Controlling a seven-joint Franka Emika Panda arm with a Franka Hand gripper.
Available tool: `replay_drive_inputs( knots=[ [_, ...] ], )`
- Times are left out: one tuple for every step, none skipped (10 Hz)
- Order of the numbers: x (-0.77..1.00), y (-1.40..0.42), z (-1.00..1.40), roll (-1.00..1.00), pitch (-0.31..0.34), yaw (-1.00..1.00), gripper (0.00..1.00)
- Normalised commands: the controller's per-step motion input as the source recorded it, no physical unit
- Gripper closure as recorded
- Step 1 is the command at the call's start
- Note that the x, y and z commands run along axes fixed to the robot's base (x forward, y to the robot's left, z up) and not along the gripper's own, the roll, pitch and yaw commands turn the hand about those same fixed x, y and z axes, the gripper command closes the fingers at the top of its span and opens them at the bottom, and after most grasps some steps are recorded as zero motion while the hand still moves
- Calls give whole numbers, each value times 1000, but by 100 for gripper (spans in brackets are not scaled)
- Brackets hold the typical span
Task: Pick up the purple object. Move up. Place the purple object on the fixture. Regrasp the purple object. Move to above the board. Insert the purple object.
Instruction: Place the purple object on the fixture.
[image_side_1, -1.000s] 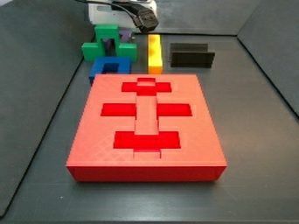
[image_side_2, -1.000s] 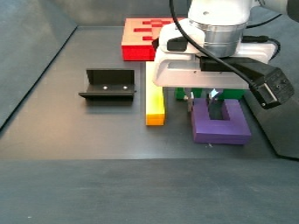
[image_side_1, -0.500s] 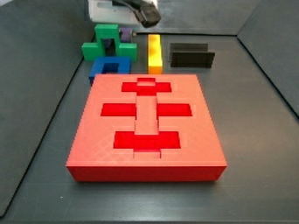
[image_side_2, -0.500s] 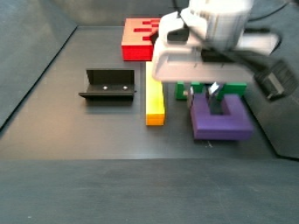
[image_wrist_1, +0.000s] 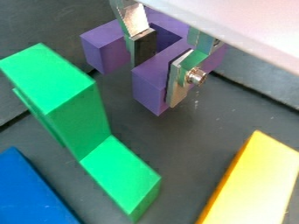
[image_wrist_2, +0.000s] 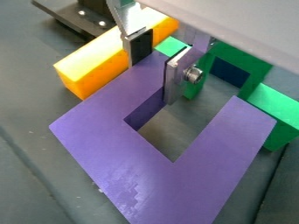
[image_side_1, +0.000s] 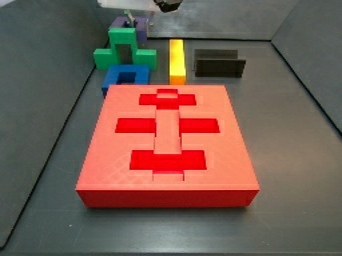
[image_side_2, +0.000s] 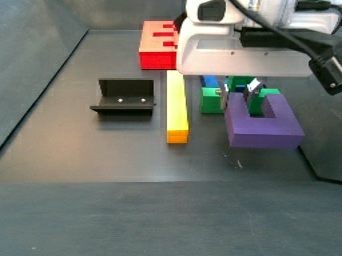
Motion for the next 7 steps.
replay_drive_inputs(
  knots=[
    [554, 54, 551, -620, -26, -171, 100],
    [760, 0, 560, -637, -106, -257, 100],
    [971, -14, 517, -477, 0, -191, 100],
    [1000, -89, 454, -351, 0, -137, 100],
    [1000, -143, 354, -206, 26, -60, 100],
    [1000, -154, 286, -111, 54, -9, 100],
    [1000, -154, 160, -177, 120, 0, 100]
  ],
)
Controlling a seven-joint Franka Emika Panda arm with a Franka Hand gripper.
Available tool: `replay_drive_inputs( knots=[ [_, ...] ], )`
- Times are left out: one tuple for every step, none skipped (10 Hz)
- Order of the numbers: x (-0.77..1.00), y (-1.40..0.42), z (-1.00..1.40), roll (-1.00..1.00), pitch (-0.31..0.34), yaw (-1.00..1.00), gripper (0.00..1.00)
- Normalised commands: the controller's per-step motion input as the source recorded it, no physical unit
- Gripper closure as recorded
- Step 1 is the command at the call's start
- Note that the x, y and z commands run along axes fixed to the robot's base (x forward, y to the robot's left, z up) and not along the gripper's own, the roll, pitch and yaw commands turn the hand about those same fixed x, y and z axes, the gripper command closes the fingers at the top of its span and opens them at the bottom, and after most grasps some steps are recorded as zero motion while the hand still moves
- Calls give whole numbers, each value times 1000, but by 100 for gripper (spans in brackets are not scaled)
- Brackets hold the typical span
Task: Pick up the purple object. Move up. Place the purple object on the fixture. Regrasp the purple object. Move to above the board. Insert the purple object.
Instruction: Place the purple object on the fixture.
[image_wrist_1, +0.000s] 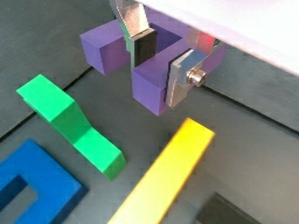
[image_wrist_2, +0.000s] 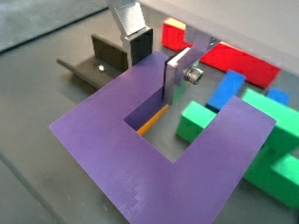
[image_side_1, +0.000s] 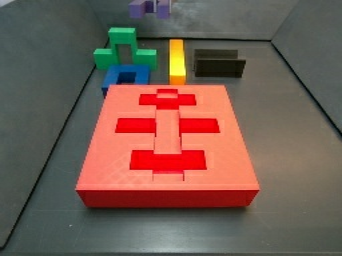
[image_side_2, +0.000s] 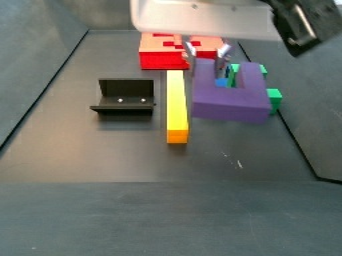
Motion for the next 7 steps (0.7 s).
replay_drive_inputs(
  knots=[
    [1000, -209, 111, -163, 20, 0, 100],
    [1000, -197, 54, -129, 0, 0, 100],
    [1000, -89, 0, -194, 0, -9, 100],
    [1000, 0, -103, -366, -191, -117, 100],
    [1000, 0, -126, -349, -174, -114, 100],
    [1000, -66, -57, -469, 14, -57, 100],
    [1000, -129, 0, -549, 94, -60, 100]
  ],
)
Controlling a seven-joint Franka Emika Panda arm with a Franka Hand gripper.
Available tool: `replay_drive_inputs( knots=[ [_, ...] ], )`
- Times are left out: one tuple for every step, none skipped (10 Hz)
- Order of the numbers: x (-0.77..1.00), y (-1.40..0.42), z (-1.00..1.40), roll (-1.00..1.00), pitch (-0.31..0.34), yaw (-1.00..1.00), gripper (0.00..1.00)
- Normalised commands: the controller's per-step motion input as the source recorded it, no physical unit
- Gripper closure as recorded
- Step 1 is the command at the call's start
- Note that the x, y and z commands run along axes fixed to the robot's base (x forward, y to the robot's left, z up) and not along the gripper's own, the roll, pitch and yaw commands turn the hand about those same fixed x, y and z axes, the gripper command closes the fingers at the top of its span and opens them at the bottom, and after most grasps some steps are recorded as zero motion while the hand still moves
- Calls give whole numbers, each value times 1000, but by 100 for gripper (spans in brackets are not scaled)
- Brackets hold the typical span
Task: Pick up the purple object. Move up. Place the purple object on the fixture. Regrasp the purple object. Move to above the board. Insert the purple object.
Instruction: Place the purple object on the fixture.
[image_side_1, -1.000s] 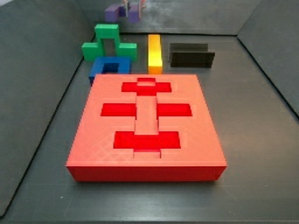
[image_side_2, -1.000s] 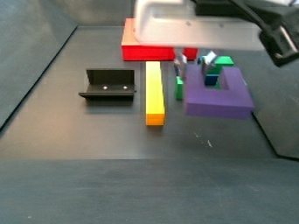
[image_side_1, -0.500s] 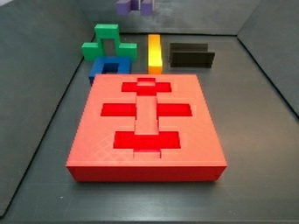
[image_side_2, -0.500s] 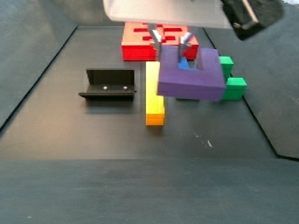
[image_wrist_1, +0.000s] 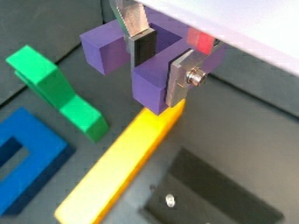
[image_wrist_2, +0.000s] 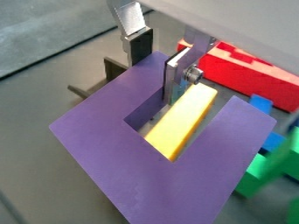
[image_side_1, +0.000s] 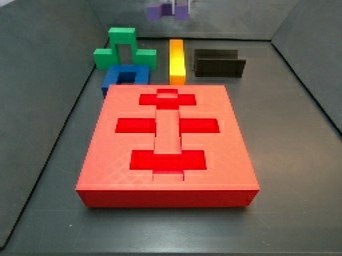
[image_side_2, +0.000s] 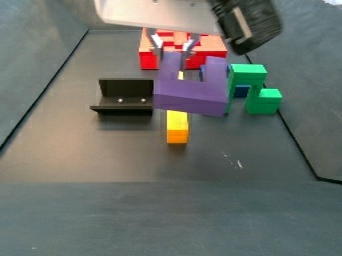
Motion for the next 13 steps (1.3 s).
replay_drive_inputs(
  knots=[
    [1000, -137, 0, -574, 117, -63, 100],
    [1000, -186, -40, -603, 197, -40, 100],
    [871, -351, -223, -526, 400, 0, 100],
    [863, -391, -271, -466, 429, 0, 100],
    [843, -366, -186, -503, 291, -14, 100],
    [943, -286, -94, -534, 189, -54, 100],
    [1000, -243, 0, -446, 97, -29, 100],
    [957, -157, 54, -380, 0, 0, 100],
    [791, -94, 14, -291, -283, 0, 100],
    [820, -77, 0, -274, -306, 0, 100],
    [863, -34, 0, -320, -254, 0, 100],
    [969, -11, 0, -420, -17, 0, 100],
    [934, -51, 0, -571, 0, 0, 100]
  ],
)
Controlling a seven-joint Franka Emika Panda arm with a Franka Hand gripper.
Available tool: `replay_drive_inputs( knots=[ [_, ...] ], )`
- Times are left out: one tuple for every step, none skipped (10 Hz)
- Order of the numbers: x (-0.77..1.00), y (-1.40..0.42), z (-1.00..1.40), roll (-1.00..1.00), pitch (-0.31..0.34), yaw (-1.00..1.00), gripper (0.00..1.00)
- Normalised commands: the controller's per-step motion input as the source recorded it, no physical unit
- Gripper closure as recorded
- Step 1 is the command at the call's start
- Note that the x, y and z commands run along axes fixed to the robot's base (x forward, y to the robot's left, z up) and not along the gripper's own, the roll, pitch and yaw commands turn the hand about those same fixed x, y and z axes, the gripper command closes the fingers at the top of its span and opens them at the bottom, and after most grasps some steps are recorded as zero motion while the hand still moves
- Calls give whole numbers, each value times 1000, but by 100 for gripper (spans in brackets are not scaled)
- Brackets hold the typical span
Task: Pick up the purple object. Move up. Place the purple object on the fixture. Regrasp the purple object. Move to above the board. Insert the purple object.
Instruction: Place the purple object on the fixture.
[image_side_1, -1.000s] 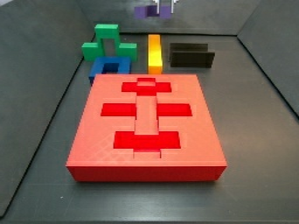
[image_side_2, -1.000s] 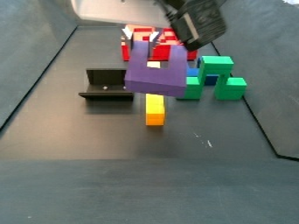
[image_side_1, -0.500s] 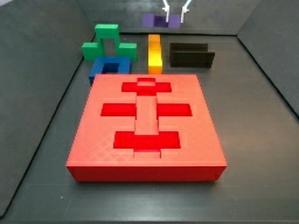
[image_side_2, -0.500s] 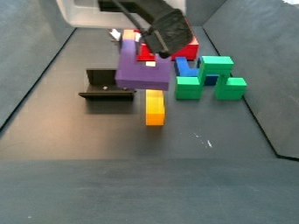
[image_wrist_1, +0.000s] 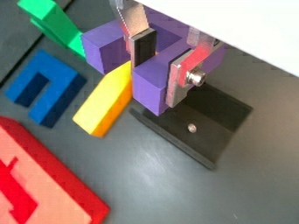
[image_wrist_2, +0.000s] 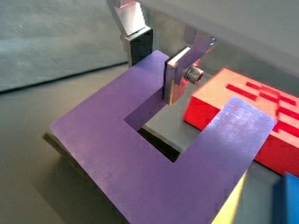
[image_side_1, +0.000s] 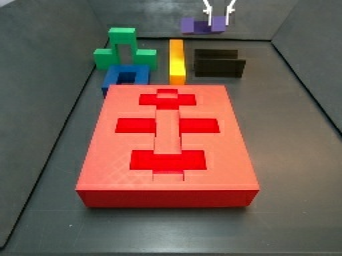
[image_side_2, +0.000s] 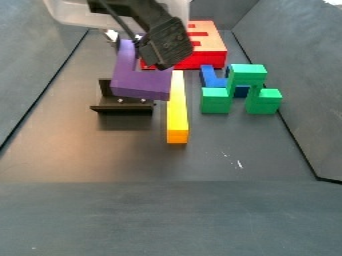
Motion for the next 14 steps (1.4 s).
replay_drive_inputs(
  knots=[
    [934, -54, 0, -691, 37, 0, 100],
    [931, -46, 0, -734, 69, 0, 100],
    [929, -40, 0, -749, 69, 0, 100],
    [940, -26, 0, -743, 86, 0, 100],
    [960, -31, 0, -711, 100, -11, 100],
    [957, -26, 0, -703, 117, -9, 100],
    [946, -3, -69, -694, 134, -17, 100],
    [943, 0, -157, -497, 63, -120, 100],
    [666, 0, -194, -6, 63, -137, 100],
    [280, 0, -80, 3, 0, -143, 100],
    [40, 0, -100, 0, 0, -200, 100],
    [0, 0, -157, -54, 0, -86, 100],
    [0, 0, -371, 0, 0, -46, 100],
    [0, 0, -306, 0, 0, 0, 100]
  ],
)
